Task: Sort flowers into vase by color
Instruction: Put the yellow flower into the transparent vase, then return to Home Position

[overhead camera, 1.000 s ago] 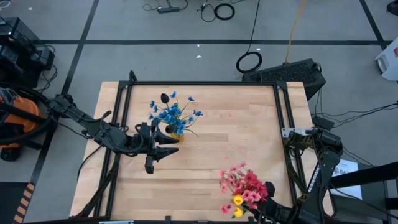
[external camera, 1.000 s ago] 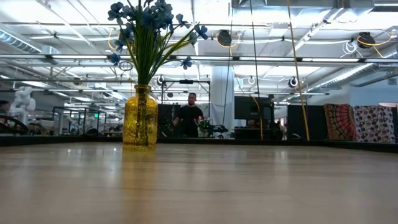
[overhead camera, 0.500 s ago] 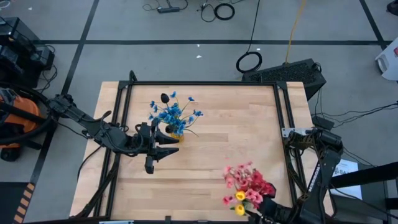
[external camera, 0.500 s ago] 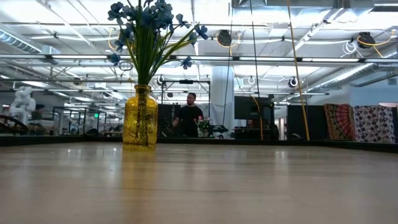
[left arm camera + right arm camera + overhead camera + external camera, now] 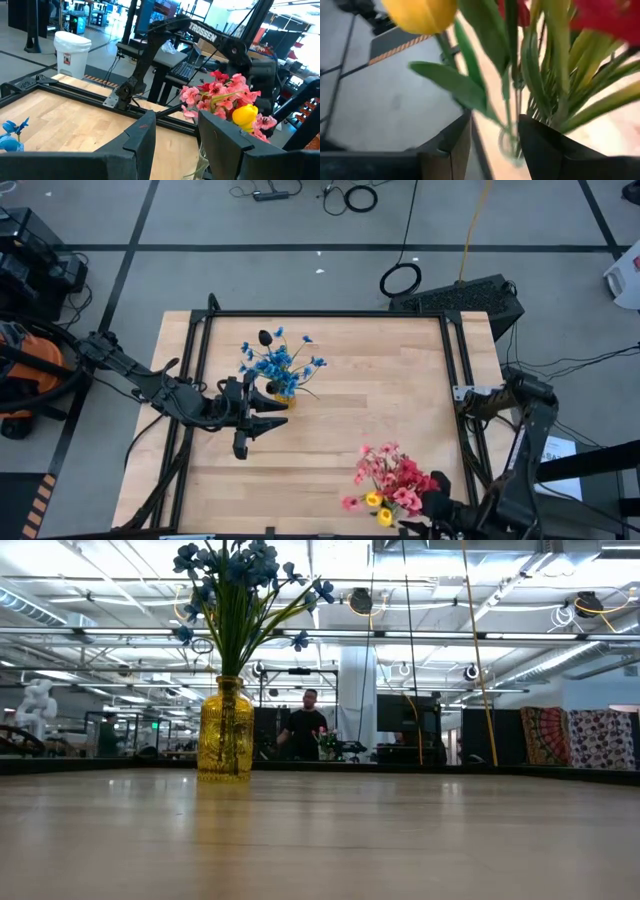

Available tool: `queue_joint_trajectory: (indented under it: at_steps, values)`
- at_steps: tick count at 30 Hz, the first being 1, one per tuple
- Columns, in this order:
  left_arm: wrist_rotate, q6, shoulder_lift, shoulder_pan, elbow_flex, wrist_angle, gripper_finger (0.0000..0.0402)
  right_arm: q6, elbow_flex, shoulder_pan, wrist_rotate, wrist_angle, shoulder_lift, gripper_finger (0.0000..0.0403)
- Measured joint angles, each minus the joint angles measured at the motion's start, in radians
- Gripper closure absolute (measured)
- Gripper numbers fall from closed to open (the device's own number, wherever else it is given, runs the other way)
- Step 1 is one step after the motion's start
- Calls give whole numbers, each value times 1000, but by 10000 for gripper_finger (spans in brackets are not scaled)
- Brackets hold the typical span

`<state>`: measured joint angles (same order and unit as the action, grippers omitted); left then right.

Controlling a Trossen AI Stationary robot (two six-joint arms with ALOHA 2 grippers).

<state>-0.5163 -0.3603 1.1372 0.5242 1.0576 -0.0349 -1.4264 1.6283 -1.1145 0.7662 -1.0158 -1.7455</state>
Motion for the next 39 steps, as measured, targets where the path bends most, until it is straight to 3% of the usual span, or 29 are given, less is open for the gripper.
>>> queue_joint_trajectory:
  at_steps: [8, 15, 24, 31, 35, 39]
  values:
    - [0, 0, 0, 0, 0, 18, 247, 61, 0, -1, -145, 1, 147, 248]
    - [0, 0, 0, 0, 0, 70, 247, 185, 0, -21, -156, -92, 295, 284]
    - [-12, 0, 0, 0, 0, 71, 247, 424, 0, -13, -107, -237, 447, 392]
    - [-12, -1, 0, 0, 0, 71, 247, 632, 0, 49, 16, -326, 494, 401]
    - [-21, 0, 0, 0, 0, 71, 247, 774, -59, 116, 47, -273, 530, 402]
    - [-45, 0, 0, 0, 0, 71, 247, 918, -252, 202, -2, -43, 628, 402]
